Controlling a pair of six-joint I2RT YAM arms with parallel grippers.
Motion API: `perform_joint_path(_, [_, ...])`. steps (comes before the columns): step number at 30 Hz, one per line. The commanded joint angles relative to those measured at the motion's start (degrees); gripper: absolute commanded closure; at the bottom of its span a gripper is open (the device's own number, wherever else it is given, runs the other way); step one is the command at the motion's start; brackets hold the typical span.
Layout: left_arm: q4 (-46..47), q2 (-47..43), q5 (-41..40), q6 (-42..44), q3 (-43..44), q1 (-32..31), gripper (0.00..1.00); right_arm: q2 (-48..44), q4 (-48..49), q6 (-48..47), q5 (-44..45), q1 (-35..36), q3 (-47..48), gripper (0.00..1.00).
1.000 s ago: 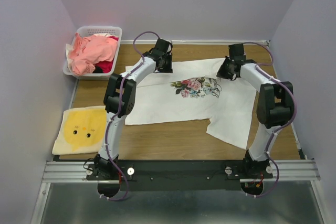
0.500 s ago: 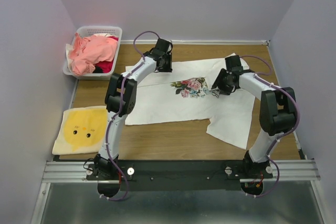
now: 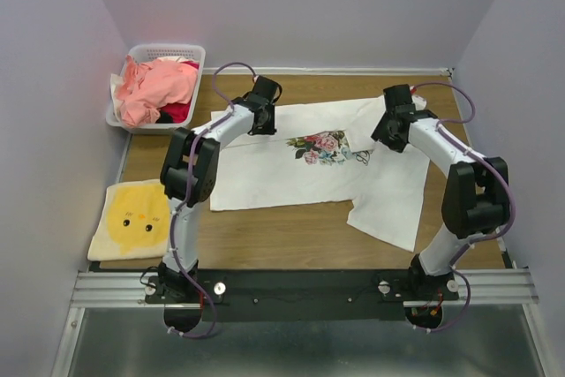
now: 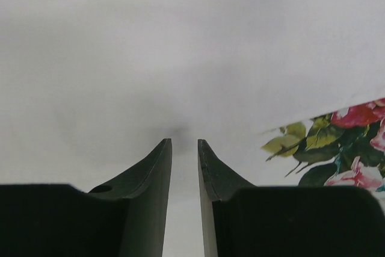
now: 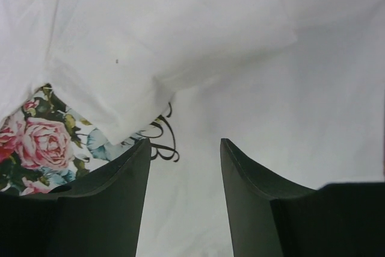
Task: Fold and stack the t-shirts
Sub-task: Fold the tshirt
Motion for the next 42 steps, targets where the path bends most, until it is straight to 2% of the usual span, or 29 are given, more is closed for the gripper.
perform_joint_path(1, [1.43, -14.54, -5.0, -2.36, -12.06, 0.94, 0.67, -3.92, -7.57, -0.71, 8.16, 0.09, -2.64, 0.42])
perform_joint_path(4, [0.82, -21.05, -5.53, -3.86, -19.62, 0.94, 0.67, -6.29, -8.46, -0.27, 7.46, 0.0, -5.8, 0.42])
perform_joint_path(11, [-3.58, -27.84, -7.11, -8.52, -31.31, 0.94, 0.67, -8.67, -9.42, 1.57, 9.56, 0.09, -10.46, 0.42])
perform_joint_path(18, [-4.46, -34.7, -3.51, -12.56, -43.44, 1.02, 0.66, -11.66, -9.95, 2.63, 7.37, 0.0, -14.41, 0.42])
perform_joint_path(34, [-13.95, -48.58, -8.08, -23.02, -51.98, 1.2, 0.56, -12.45, -9.86, 1.05, 5.17, 0.09, -17.49, 0.42])
perform_joint_path(42, [-15.8, -48.68, -9.83, -28.12, -52.51, 2.17, 0.49, -11.75, -9.6, 0.43, 4.38, 0.0, -16.62, 0.42])
